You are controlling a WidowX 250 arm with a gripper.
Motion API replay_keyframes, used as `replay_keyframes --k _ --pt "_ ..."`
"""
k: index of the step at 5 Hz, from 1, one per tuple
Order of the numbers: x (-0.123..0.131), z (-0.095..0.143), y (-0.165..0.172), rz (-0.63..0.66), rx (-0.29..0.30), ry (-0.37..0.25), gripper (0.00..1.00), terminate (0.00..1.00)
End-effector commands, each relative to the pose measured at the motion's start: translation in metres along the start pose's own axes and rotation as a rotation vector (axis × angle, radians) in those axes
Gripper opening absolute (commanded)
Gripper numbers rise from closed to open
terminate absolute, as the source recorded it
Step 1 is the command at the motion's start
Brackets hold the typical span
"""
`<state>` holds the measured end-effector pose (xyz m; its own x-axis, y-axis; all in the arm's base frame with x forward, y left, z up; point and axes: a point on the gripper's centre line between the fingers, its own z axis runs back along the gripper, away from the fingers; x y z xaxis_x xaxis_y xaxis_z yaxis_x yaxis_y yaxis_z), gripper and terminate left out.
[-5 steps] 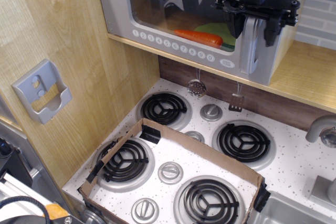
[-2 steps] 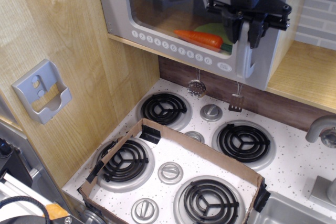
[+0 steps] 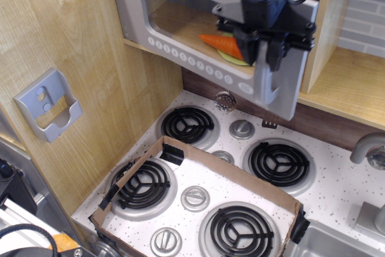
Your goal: Open microwave
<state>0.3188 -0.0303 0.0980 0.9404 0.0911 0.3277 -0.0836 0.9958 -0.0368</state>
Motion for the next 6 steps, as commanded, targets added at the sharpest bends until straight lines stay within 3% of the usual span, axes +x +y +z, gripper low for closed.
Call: replay_keyframes --k 1,2,3,4,5,6 --pt "-0.034 0.011 0.007 0.075 0.082 0.031 1.00 0.00" --pt "-0.068 0.015 0.001 0.176 0.093 0.059 1.00 0.00" --pt "-0.090 0.007 -0.027 0.300 0.109 0.014 1.00 0.00" --pt "-0.075 0.002 -0.059 0.199 0.050 0.030 1.00 0.00" --pt "-0.046 0.003 -0.089 0.020 0.033 0.026 1.00 0.00" --pt "-0.015 0.008 -0.112 -0.099 -0.082 0.006 1.00 0.00"
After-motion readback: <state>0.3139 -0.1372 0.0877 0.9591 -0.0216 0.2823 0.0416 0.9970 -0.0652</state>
